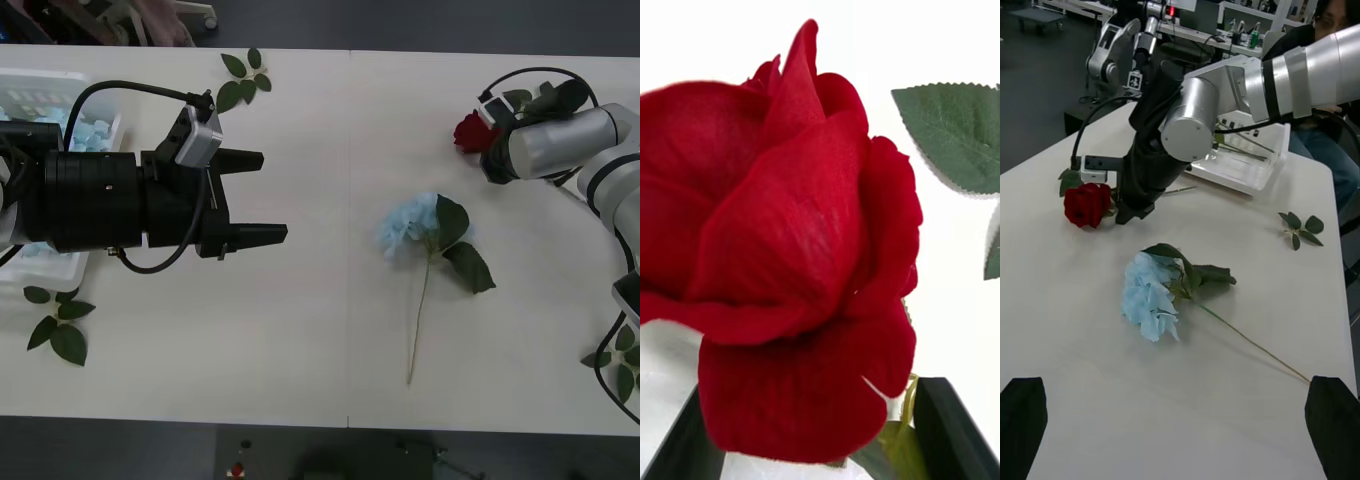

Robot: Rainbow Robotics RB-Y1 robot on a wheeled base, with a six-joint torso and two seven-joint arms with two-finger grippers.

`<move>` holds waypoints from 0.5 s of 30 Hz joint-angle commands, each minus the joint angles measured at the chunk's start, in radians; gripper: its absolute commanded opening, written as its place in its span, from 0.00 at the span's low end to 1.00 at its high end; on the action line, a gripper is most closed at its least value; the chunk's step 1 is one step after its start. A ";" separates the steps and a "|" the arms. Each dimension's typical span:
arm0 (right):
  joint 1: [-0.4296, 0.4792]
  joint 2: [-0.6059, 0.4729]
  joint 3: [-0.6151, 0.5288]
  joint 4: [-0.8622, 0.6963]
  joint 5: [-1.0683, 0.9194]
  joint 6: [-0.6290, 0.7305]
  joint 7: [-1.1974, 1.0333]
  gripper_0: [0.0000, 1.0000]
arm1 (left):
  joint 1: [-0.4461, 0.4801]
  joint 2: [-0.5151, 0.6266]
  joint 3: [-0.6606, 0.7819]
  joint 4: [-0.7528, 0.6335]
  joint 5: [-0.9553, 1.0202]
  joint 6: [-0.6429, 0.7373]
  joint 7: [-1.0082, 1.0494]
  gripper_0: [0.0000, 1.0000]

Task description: Put the red flowers into the right box and the blue flowers into the left box

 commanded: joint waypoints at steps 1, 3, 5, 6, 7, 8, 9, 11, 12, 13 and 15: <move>-0.030 0.016 -0.013 -0.003 0.055 -0.003 0.008 0.52 | -0.013 0.005 0.013 -0.011 0.002 0.002 -0.035 1.00; -0.028 0.016 -0.011 -0.003 0.057 -0.003 0.003 0.37 | -0.013 0.005 0.013 -0.011 0.002 0.002 -0.035 1.00; -0.030 0.018 0.001 -0.003 0.055 -0.003 -0.002 0.21 | -0.013 0.005 0.013 -0.011 0.002 0.002 -0.035 1.00; -0.030 0.018 0.008 -0.003 0.055 -0.004 -0.005 0.09 | -0.013 0.005 0.013 -0.011 0.002 0.002 -0.035 1.00; -0.028 0.018 0.012 -0.003 0.054 -0.003 -0.008 0.00 | -0.013 0.005 0.013 -0.011 0.002 0.002 -0.035 1.00; -0.028 0.018 0.012 -0.001 0.054 -0.004 -0.008 0.00 | -0.013 0.005 0.013 -0.011 0.002 0.002 -0.035 1.00; -0.027 0.018 0.012 0.000 0.054 -0.004 -0.011 0.00 | -0.013 0.005 0.013 -0.011 0.002 0.002 -0.035 1.00; -0.027 0.019 0.012 0.000 0.054 -0.004 -0.012 0.00 | -0.013 0.005 0.013 -0.011 0.002 0.002 -0.035 1.00; -0.025 0.019 0.012 0.000 0.054 -0.003 -0.011 0.00 | -0.013 0.005 0.013 -0.011 0.002 0.002 -0.035 1.00; -0.025 0.019 0.012 0.000 0.054 -0.003 -0.012 0.00 | -0.013 0.005 0.013 -0.011 0.002 0.002 -0.035 1.00; -0.027 0.019 0.012 0.000 0.055 -0.004 -0.014 0.00 | -0.013 0.005 0.013 -0.011 0.002 0.002 -0.035 1.00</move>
